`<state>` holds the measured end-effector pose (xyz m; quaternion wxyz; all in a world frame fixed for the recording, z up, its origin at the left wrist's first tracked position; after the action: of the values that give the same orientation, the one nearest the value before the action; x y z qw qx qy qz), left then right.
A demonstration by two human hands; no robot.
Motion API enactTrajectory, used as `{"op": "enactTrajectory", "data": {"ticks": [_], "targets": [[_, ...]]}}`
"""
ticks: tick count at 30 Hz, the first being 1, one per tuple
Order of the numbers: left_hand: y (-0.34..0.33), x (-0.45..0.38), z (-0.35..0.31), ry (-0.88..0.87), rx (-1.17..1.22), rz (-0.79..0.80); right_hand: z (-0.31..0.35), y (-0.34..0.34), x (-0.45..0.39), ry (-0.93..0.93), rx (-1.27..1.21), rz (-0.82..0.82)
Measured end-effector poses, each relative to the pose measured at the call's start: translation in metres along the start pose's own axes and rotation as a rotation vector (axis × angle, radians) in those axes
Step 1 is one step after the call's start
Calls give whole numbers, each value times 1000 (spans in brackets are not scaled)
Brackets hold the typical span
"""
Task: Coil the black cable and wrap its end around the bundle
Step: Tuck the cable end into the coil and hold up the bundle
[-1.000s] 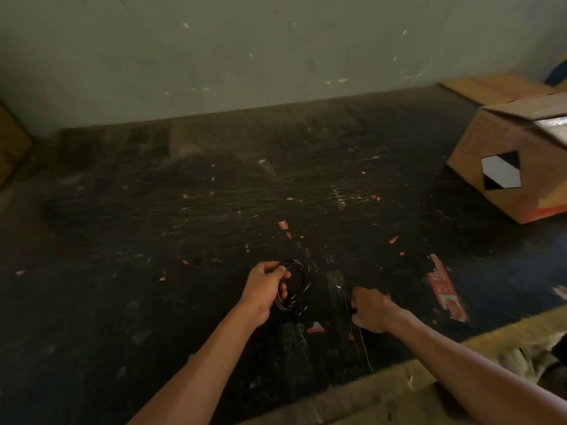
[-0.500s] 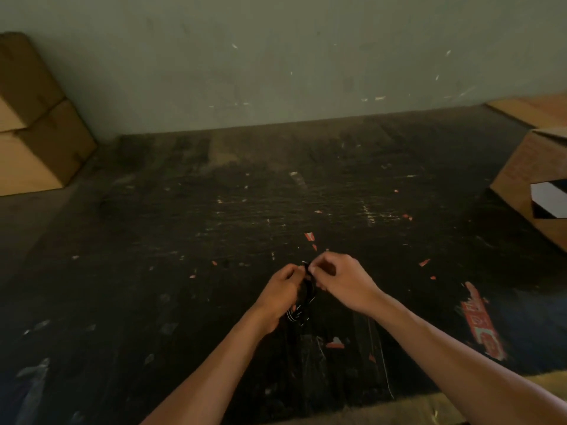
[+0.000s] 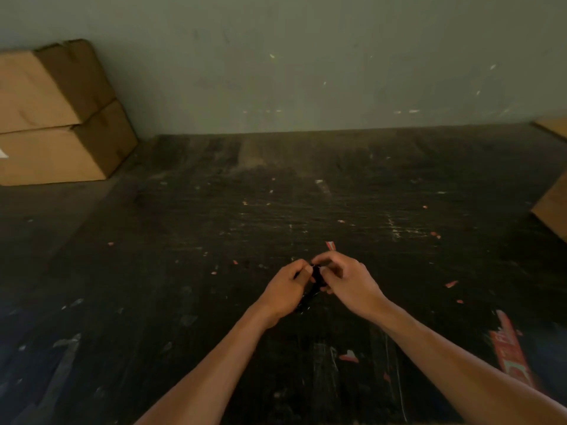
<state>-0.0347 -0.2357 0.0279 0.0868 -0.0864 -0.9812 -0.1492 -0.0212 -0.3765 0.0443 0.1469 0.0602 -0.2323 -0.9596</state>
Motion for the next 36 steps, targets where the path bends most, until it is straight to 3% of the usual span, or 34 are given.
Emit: {"op": "enactTrajectory", "data": {"ticks": [6,12,19,23,28,31,36], "targets": [[2,-1,4,27,59,-32,2,3,1,81,-6,-40],[3,-5,14,178,194,-110,9,4,-3,243,207,-83],[18,-5,27,304,243,-229,11,2,-2,307,156,-45],[21,0,34,239,177,-196,-5,-9,-4,24,-163,161],[22,-5,32,156,86,-196,-25,-21,-1,-288,-459,157],[22,-6,33,152,108,-164,-34,-27,1,-463,-515,98],[20,-7,25,93,83,-123,-37,-32,4,-608,-506,226]]}}
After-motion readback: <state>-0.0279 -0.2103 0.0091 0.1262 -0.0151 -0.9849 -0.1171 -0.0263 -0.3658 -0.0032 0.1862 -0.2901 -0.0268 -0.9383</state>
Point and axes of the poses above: each hand's wrist, its own x-axis away from the middle knuckle, its own y-axis out of the back of the hand, z = x × y, the point moved 5 cm from there along -x, towards the middle knuckle, and after that the axes turned 2 degrees about x, right-handed, at the moved point
